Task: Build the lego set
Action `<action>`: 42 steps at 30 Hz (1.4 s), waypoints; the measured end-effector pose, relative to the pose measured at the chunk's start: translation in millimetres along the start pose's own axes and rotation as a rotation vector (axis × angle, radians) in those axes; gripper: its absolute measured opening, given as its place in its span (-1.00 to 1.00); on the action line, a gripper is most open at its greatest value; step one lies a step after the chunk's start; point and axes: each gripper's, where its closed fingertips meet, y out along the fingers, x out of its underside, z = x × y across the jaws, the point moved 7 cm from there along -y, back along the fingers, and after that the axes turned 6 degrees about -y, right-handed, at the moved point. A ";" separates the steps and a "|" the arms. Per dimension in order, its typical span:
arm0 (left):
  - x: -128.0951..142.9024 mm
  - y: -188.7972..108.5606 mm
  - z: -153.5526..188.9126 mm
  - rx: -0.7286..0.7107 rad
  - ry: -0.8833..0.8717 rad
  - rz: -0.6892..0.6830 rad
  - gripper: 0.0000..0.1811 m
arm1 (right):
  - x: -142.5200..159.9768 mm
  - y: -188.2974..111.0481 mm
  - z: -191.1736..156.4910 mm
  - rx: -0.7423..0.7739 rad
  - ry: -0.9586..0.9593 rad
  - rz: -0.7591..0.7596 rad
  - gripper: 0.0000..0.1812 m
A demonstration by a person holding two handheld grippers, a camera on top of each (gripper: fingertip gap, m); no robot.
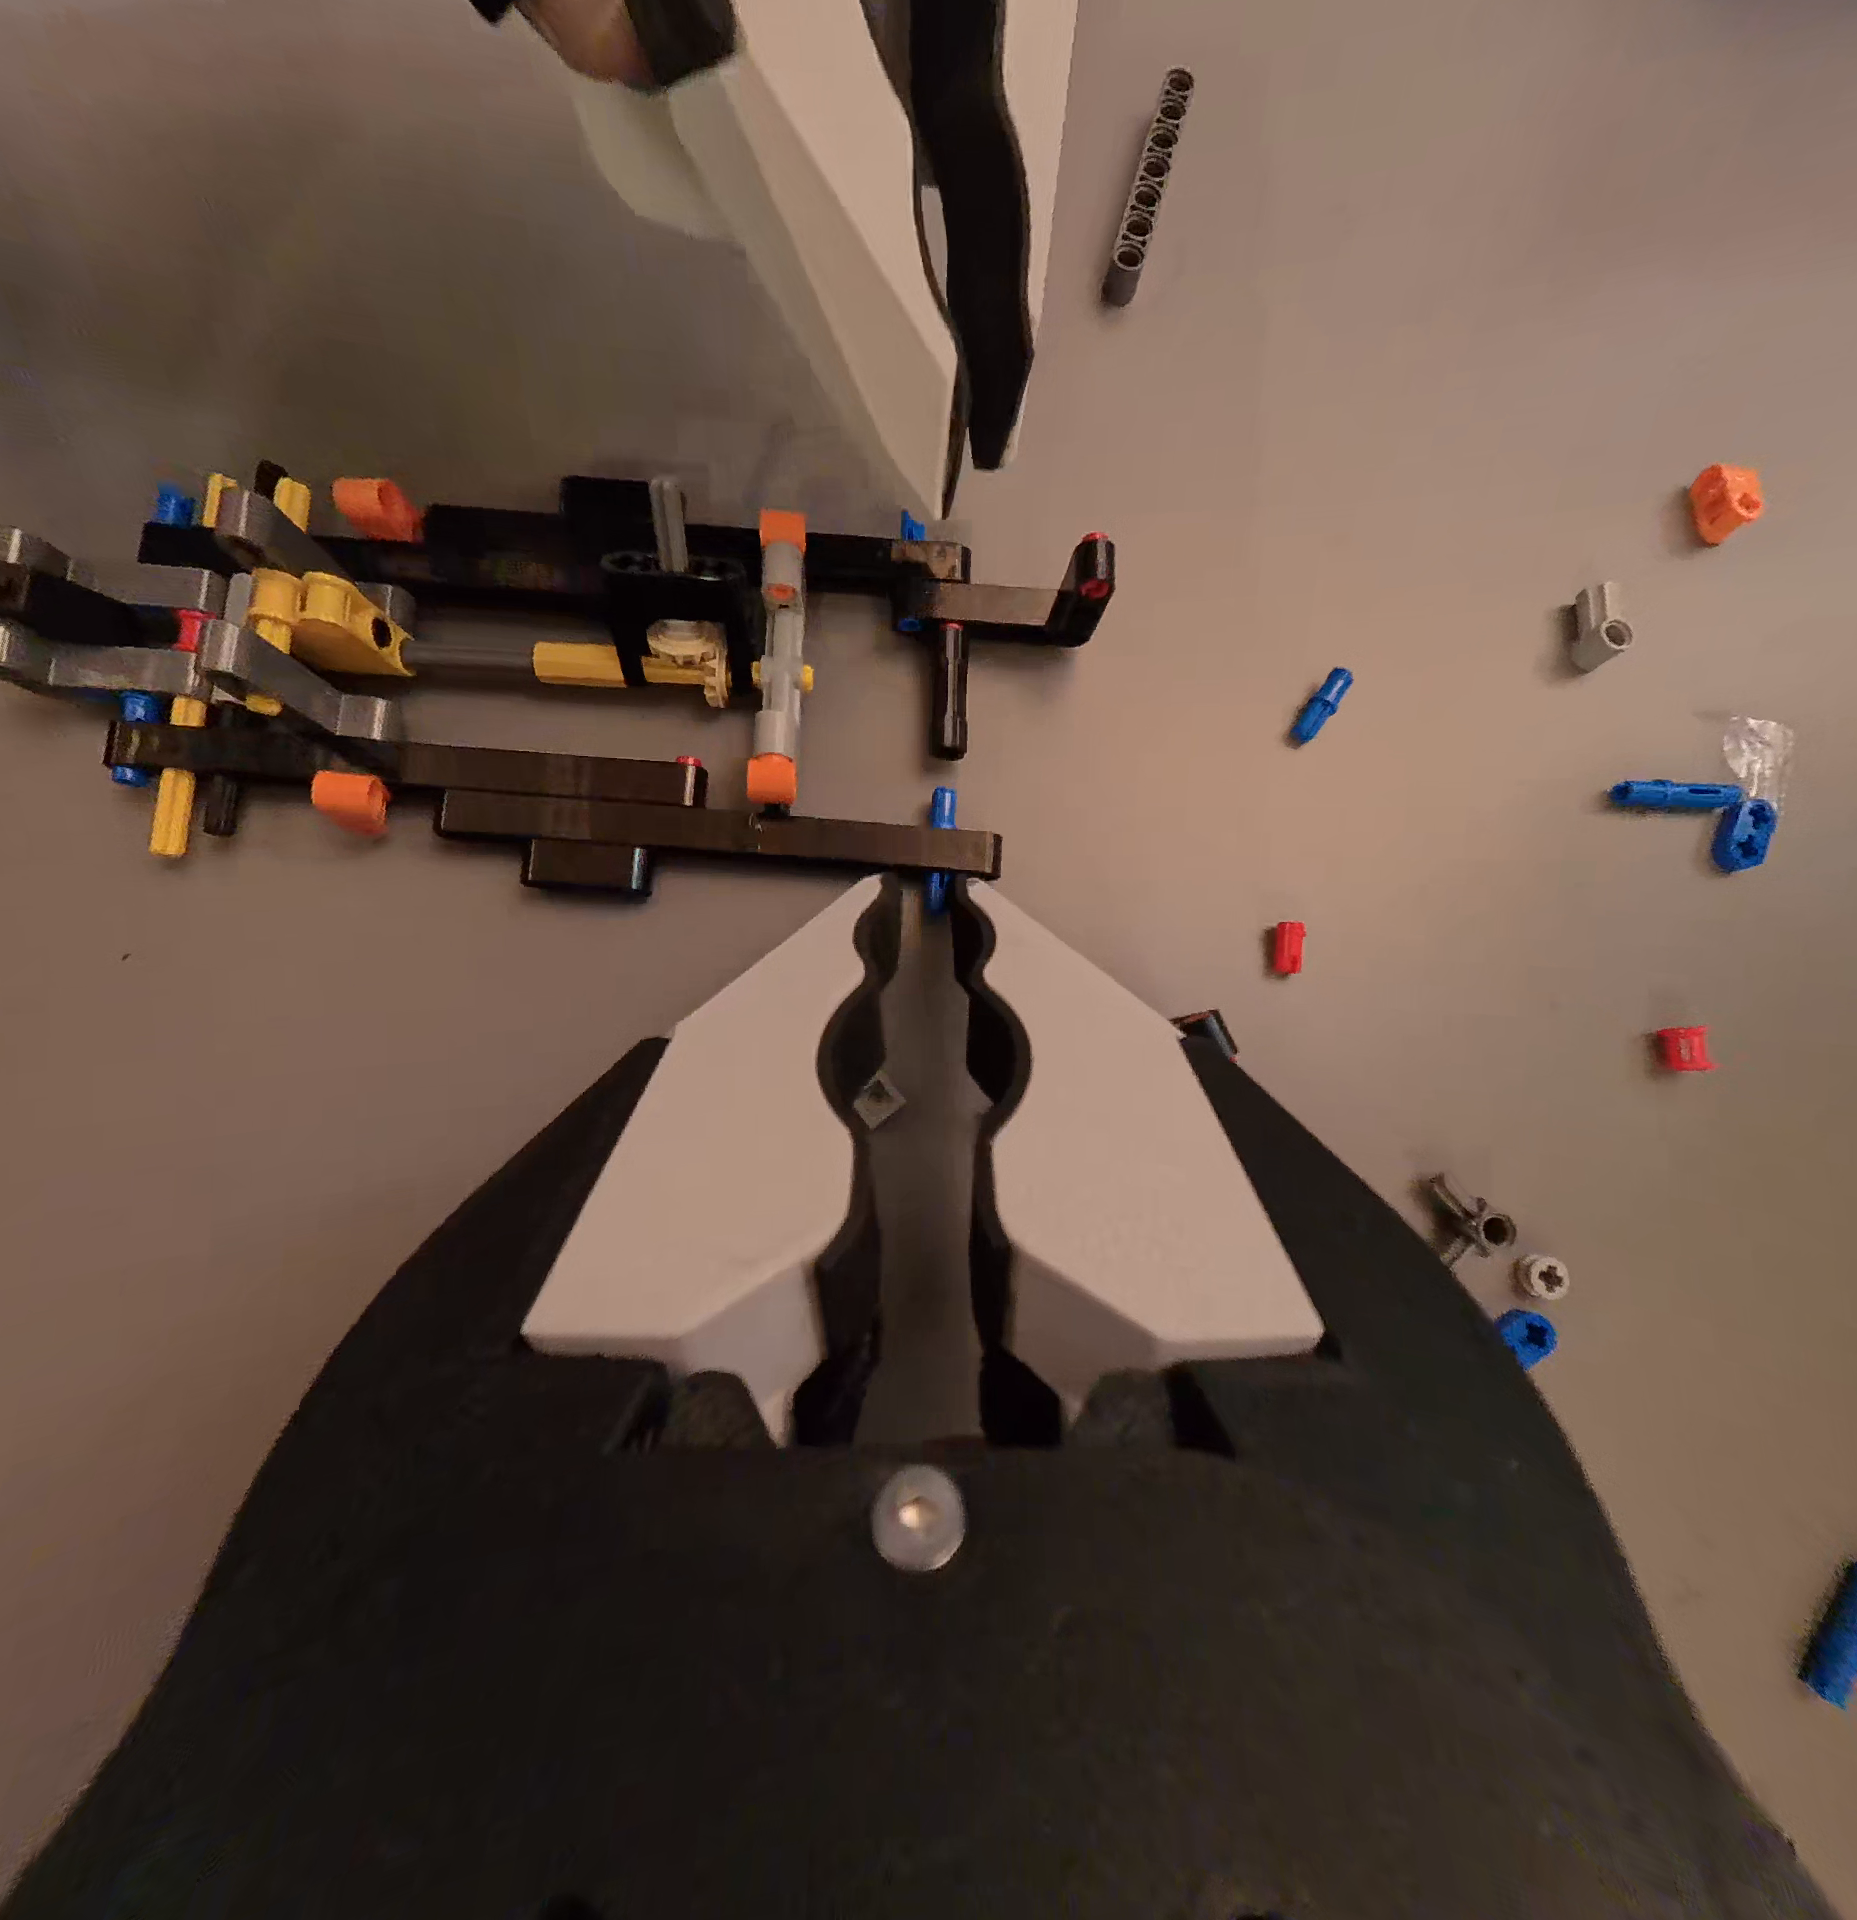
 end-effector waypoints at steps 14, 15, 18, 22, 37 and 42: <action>0.9 13.9 4.9 0.054 0.003 0.007 -0.84 | -3.1 3.3 3.5 -0.007 -0.019 -0.003 -0.98; 1.3 13.6 4.4 0.060 -0.007 0.011 -0.84 | -3.3 3.5 3.8 -0.006 -0.018 -0.003 -0.98; 3.4 8.5 4.1 0.067 -0.006 0.018 -0.81 | -3.1 3.6 3.7 -0.014 -0.006 0.004 -0.96; 1.5 -9.7 23.1 0.066 0.112 0.022 -0.73 | -2.1 0.5 4.0 -0.002 -0.011 -0.005 -0.89; 5.1 22.4 54.9 0.010 0.389 -0.181 -0.93 | -0.7 -5.7 -11.3 -0.092 -0.011 0.015 -0.96; 1.2 12.1 52.7 0.070 0.320 -0.051 -0.95 | -3.2 -13.7 -6.8 -0.116 0.045 0.077 -0.94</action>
